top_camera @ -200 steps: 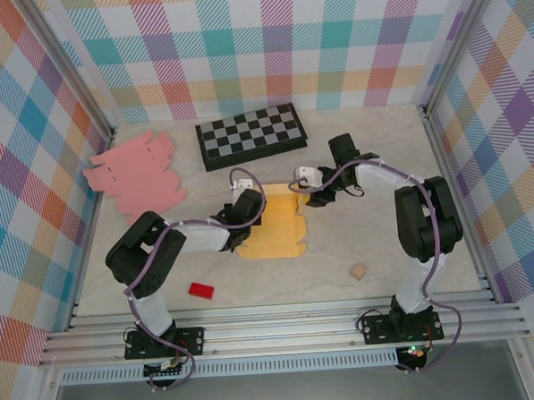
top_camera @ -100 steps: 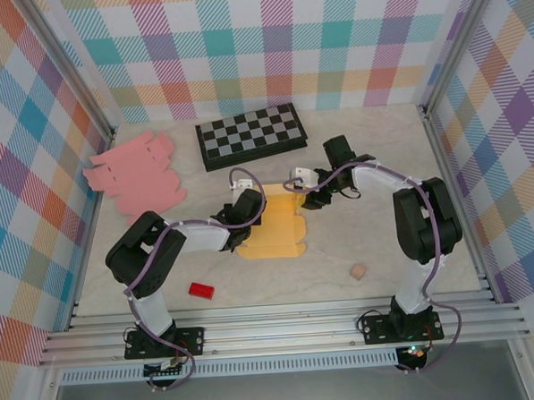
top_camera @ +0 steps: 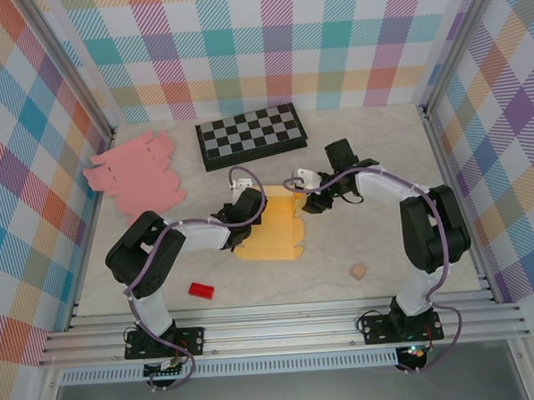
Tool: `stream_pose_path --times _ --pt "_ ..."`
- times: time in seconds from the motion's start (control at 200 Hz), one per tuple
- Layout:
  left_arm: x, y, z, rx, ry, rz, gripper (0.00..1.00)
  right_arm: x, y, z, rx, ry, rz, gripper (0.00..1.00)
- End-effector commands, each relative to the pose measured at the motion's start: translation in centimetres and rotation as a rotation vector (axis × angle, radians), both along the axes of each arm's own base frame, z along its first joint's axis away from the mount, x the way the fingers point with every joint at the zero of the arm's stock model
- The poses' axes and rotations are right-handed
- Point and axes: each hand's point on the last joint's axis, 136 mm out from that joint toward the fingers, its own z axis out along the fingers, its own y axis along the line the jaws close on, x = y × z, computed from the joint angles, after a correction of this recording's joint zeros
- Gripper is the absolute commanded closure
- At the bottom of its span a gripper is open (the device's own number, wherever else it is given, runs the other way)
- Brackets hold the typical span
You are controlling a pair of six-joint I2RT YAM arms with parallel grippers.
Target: Fold the paper box
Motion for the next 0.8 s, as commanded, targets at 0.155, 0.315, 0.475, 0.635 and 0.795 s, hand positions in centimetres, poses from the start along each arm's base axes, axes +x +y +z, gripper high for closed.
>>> stream_pose_path --times 0.155,0.315,0.475,0.635,0.795 --pt "-0.4 0.1 -0.2 0.037 0.019 0.002 0.95 -2.6 -0.1 -0.1 0.025 0.058 0.106 0.52" --pt "-0.3 0.2 -0.3 0.049 0.021 0.006 0.95 -3.1 0.1 0.2 0.051 0.067 0.115 0.52" --pt "-0.2 0.1 0.0 0.031 0.017 0.019 0.95 -1.5 0.6 1.0 0.104 0.095 -0.044 0.57" --pt "0.1 -0.4 0.0 0.016 0.022 0.018 0.95 -1.1 1.0 1.1 0.127 0.098 -0.137 0.59" --pt "0.1 -0.5 -0.1 0.005 0.025 0.024 0.95 0.5 1.2 0.8 0.135 0.081 -0.255 0.59"
